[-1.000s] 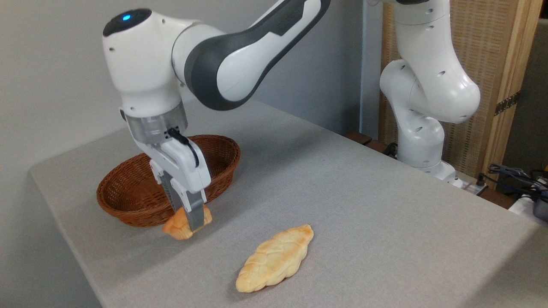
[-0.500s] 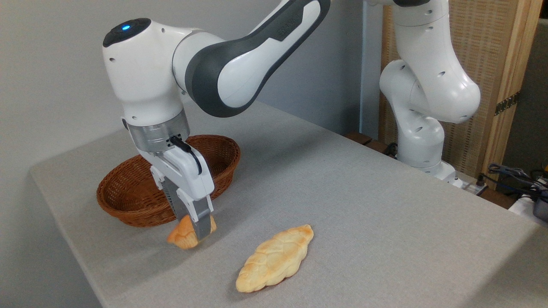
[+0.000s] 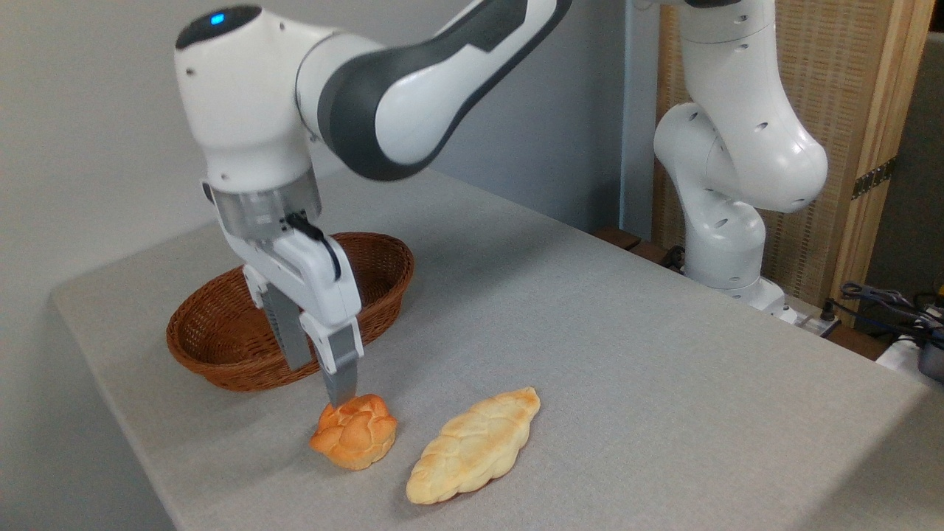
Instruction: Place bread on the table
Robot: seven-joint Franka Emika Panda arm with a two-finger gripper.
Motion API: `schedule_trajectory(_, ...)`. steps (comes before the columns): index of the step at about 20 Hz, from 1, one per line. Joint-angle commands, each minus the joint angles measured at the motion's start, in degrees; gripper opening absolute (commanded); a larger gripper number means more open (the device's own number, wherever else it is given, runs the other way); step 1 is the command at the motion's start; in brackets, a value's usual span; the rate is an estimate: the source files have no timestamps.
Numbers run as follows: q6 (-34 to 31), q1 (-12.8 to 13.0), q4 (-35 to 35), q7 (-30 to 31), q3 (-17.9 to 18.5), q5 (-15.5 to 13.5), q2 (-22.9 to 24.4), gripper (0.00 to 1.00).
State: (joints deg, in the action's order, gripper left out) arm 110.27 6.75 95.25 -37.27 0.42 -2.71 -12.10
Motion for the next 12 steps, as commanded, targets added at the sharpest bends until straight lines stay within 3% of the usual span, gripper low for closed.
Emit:
schedule_trajectory(1,-0.1,0.3,-0.6,0.3,0.1,0.8,3.0,1.0)
schedule_trajectory(5,-0.9,0.3,-0.6,0.4,0.3,0.8,7.1,1.0)
schedule_trajectory(12,-2.2,0.2,-0.9,0.0,1.8,1.6,8.8,1.0)
